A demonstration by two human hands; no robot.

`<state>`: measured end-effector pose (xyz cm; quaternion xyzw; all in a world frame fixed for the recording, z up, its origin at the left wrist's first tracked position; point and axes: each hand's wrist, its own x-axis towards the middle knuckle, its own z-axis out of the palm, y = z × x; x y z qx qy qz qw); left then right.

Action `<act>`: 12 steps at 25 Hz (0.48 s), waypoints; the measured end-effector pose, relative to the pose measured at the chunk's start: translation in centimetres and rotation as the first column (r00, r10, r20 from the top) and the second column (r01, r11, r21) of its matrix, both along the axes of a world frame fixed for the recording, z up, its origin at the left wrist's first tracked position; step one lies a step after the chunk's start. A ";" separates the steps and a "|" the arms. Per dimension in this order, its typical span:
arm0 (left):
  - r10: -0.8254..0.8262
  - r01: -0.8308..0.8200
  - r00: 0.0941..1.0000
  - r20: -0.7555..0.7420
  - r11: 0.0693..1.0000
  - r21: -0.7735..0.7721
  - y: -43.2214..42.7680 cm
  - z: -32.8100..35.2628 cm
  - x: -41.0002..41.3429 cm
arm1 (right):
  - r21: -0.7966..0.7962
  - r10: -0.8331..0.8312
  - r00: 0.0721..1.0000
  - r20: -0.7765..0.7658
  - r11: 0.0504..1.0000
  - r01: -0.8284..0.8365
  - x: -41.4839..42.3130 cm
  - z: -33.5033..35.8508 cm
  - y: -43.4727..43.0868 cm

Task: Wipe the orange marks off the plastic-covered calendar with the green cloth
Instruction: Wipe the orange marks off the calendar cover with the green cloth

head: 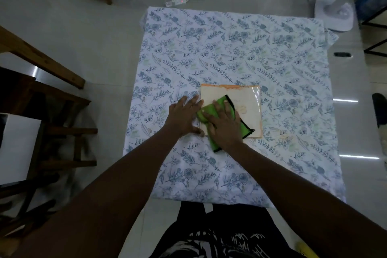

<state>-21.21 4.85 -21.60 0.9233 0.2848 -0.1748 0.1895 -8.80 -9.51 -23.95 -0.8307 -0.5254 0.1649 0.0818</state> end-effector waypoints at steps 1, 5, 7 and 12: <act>0.009 -0.010 1.000 0.020 1.000 0.015 -0.1 -0.1 -0.1 | 0.018 0.086 0.996 0.009 0.996 -0.086 -0.1 -0.1 -1.1; 0.014 -0.015 1.000 0.012 1.000 0.015 -0.2 -0.1 0.0 | 0.018 0.273 0.960 0.054 0.961 -0.274 2.9 -0.3 -2.6; 0.008 -0.008 1.000 -0.029 1.000 0.008 -0.3 0.1 0.1 | 0.016 0.106 0.992 0.075 0.994 -0.107 3.1 -0.4 -0.6; 0.011 -0.011 0.999 -0.031 1.000 -0.012 -0.4 0.0 0.0 | 0.006 -0.149 0.989 0.007 0.989 0.149 2.7 -0.1 5.2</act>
